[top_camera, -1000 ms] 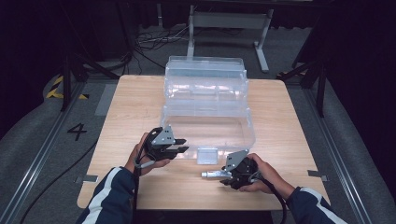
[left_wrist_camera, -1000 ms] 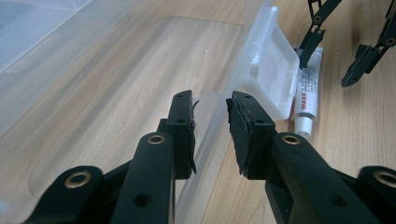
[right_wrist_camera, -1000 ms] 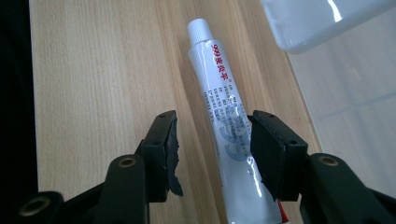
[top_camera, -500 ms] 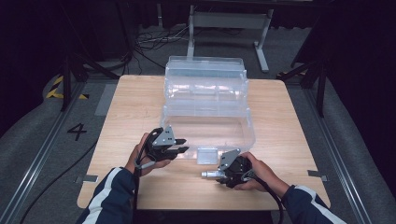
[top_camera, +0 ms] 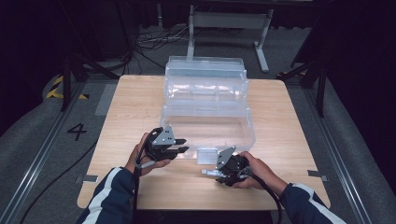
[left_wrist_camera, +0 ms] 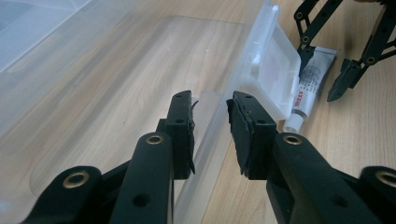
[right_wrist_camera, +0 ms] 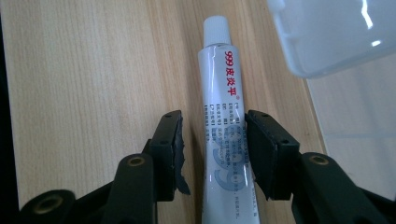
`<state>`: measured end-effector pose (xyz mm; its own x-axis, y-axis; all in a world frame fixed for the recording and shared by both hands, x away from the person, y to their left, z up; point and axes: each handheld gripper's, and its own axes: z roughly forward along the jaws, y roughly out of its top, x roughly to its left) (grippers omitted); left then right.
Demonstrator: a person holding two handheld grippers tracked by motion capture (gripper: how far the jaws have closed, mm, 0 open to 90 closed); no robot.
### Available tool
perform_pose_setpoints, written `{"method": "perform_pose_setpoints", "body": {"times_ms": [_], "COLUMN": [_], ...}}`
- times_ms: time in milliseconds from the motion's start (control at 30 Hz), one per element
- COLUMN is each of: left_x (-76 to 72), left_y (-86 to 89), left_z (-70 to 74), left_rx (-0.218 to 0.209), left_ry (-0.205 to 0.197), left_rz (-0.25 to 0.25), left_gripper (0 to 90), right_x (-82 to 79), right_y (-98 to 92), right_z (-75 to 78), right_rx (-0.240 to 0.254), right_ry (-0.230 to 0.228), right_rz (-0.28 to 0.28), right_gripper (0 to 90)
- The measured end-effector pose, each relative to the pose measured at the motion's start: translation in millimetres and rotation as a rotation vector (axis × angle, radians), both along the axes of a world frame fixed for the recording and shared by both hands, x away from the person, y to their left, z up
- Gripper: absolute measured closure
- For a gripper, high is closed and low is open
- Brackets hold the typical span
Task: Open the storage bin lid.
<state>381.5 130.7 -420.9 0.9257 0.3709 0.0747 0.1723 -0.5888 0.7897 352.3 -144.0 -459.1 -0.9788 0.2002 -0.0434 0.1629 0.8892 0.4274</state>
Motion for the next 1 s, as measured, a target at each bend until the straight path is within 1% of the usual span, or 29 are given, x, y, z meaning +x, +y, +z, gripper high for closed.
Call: {"method": "perform_pose_setpoints", "body": {"times_ms": [67, 100, 167, 200, 233, 300, 333, 367, 433, 533, 567, 700, 733, 767, 833, 900, 967, 1000], "left_x": [0.0, 0.0, 0.2, 0.4, 0.4, 0.5, 0.5, 0.5, 0.6, -0.3, -0.3, -0.9, -1.4, -1.7, -3.1, -4.6, -5.7, -6.4], "left_y": [-0.1, -0.1, 0.0, 0.1, 0.1, 0.0, 0.1, 0.1, 0.1, -0.8, -1.1, -0.6, -0.2, 0.0, 1.3, 3.3, 4.5, 5.2], "left_z": [0.0, 0.0, 0.0, 0.0, 0.0, 0.0, -0.1, -0.1, 0.0, 0.9, 1.2, 2.4, 3.1, 3.5, 4.7, 6.3, 7.7, 8.7], "left_rx": [-0.001, -0.001, -0.001, -0.001, -0.001, -0.002, -0.003, -0.003, -0.003, 0.004, 0.006, 0.007, 0.009, 0.01, 0.019, 0.017, 0.021, 0.02], "left_ry": [0.0, 0.0, 0.0, 0.001, 0.001, 0.002, 0.001, 0.001, 0.003, 0.002, 0.003, -0.001, -0.001, -0.003, -0.01, -0.016, -0.022, -0.027], "left_rz": [0.002, 0.001, 0.0, -0.002, -0.002, -0.001, -0.001, -0.002, -0.001, 0.009, 0.012, 0.015, 0.015, 0.016, 0.024, 0.027, 0.032, 0.044], "left_gripper": [70.1, 70.1, 70.1, 70.2, 70.2, 70.2, 70.2, 70.2, 70.2, 69.9, 69.6, 70.2, 70.5, 71.0, 70.5, 67.8, 67.5, 65.1], "right_x": [0.0, 0.2, 0.0, -0.3, 0.1, 0.0, -0.3, -0.5, -0.3, -0.7, -2.2, -2.8, -3.5, -4.0, -5.1, -4.7, -4.5, -5.5], "right_y": [1.4, 2.3, 3.7, 4.8, 5.1, 5.5, 5.8, 6.1, 6.2, 6.3, 5.7, 4.0, 3.4, 2.7, 1.7, 0.1, -1.3, -2.8], "right_z": [-0.7, -0.4, -0.3, -0.9, 0.1, -0.2, 0.1, 0.9, 1.0, 2.0, 2.8, 3.3, 3.9, 3.7, 4.8, 5.7, 6.8, 7.8], "right_rx": [-0.006, -0.021, -0.021, -0.016, -0.029, -0.023, -0.028, -0.039, -0.042, -0.064, -0.077, -0.088, -0.094, -0.091, -0.101, -0.096, -0.091, -0.092], "right_ry": [0.003, 0.002, 0.007, 0.006, 0.011, 0.03, 0.041, 0.042, 0.043, 0.052, 0.059, 0.052, 0.06, 0.061, 0.062, 0.05, 0.052, 0.058], "right_rz": [-0.006, 0.004, -0.005, -0.003, 0.003, -0.001, -0.001, -0.004, 0.003, 0.03, 0.025, 0.052, 0.05, 0.057, 0.057, 0.063, 0.069, 0.059], "right_gripper": [59.5, 60.5, 60.5, 63.5, 65.9, 69.4, 69.7, 70.0, 70.1, 70.3, 70.4, 70.5, 70.5, 70.5, 70.5, 70.5, 70.5, 70.5]}}
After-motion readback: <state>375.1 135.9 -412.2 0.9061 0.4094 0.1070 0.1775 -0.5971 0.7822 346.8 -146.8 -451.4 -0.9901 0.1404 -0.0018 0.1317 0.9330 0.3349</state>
